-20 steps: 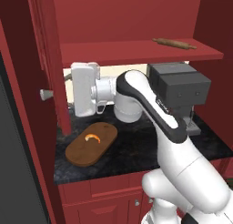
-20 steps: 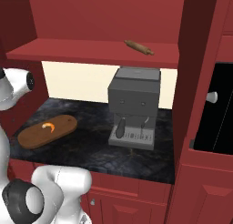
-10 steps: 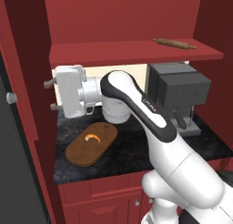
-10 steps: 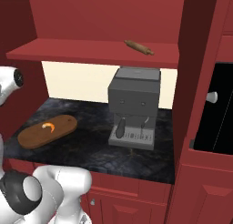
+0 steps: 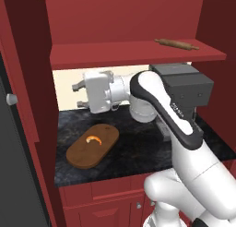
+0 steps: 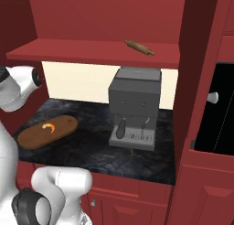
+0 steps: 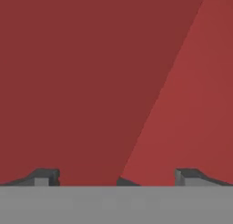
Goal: Open the cabinet, retrieve the rolling pin, and place it next to the meat on the cutting board to prepare for tenderizing.
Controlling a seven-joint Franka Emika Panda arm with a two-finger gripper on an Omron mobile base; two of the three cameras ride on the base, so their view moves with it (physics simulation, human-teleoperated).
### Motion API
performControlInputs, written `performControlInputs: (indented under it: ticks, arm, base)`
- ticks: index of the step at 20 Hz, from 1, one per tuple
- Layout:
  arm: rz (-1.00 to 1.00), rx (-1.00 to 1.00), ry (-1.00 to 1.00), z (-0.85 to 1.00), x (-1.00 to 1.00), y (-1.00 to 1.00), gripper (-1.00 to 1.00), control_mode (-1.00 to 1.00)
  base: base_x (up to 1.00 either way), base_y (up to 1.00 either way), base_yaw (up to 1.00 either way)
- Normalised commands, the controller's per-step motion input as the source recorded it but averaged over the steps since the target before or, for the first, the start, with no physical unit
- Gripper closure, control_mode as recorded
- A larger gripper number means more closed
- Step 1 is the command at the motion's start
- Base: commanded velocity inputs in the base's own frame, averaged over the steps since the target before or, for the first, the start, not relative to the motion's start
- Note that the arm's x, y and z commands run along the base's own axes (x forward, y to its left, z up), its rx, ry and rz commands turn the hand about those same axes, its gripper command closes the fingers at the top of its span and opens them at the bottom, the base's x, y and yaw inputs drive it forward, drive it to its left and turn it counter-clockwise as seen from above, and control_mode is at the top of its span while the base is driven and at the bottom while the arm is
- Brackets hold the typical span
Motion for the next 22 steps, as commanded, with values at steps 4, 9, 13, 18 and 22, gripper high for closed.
performControlInputs:
  ticks: [4, 9, 13, 18, 22]
  arm:
    - [0.0, -0.12, -0.28, 0.21, -0.08, -0.7, -1.0, -1.0]
    - [-0.01, -0.15, -0.29, 0.24, -0.14, -0.7, -1.0, -1.0]
    - [-0.05, -0.16, -0.29, 0.21, -0.19, -0.71, -1.0, -1.0]
    - [-0.1, -0.16, -0.24, 0.14, -0.04, -0.68, -1.0, -1.0]
    - [-0.13, -0.12, -0.18, 0.2, 0.0, -0.65, -1.0, -1.0]
  base:
    - [0.0, 0.0, 0.0]
    - [0.0, 0.0, 0.0]
    - [0.0, 0.0, 0.0]
    - [0.0, 0.0, 0.0]
    - [0.0, 0.0, 0.0]
